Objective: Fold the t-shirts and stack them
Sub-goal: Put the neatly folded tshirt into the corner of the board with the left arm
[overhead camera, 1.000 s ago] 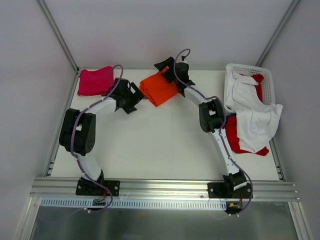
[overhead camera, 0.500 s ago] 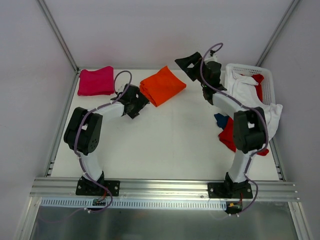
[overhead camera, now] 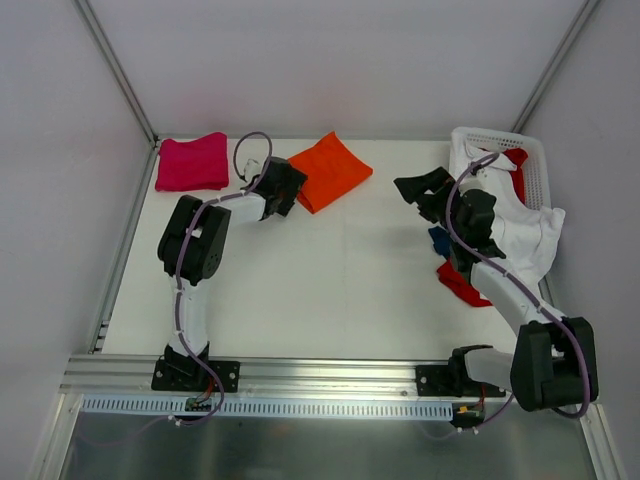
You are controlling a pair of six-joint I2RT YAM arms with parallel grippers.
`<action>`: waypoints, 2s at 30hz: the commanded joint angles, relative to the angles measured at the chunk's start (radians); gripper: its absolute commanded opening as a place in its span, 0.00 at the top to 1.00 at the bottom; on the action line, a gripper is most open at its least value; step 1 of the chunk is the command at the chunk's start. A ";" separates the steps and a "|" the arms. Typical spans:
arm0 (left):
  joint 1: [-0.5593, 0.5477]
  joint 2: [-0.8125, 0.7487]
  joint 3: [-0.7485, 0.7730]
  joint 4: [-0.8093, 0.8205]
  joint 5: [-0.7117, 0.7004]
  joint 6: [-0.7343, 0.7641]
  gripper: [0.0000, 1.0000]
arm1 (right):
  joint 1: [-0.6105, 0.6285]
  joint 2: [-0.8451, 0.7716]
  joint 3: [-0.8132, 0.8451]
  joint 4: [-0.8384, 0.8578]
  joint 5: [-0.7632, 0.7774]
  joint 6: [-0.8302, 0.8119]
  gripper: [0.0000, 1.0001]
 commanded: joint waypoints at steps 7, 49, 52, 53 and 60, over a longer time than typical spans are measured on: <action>-0.026 0.157 0.092 -0.052 -0.015 -0.050 0.16 | -0.050 -0.097 -0.011 -0.048 -0.016 -0.043 0.00; 0.471 0.159 0.683 -0.618 0.465 0.956 1.00 | -0.144 0.148 -0.076 0.281 -0.215 0.215 0.01; 0.481 0.151 0.733 -0.638 0.465 0.980 1.00 | -0.138 0.164 -0.074 0.294 -0.217 0.219 0.00; 0.484 0.153 0.749 -0.643 0.472 0.977 1.00 | -0.136 0.167 -0.074 0.297 -0.217 0.219 0.00; 0.525 0.167 0.899 -0.701 0.468 1.000 1.00 | -0.132 0.190 -0.066 0.297 -0.225 0.212 0.00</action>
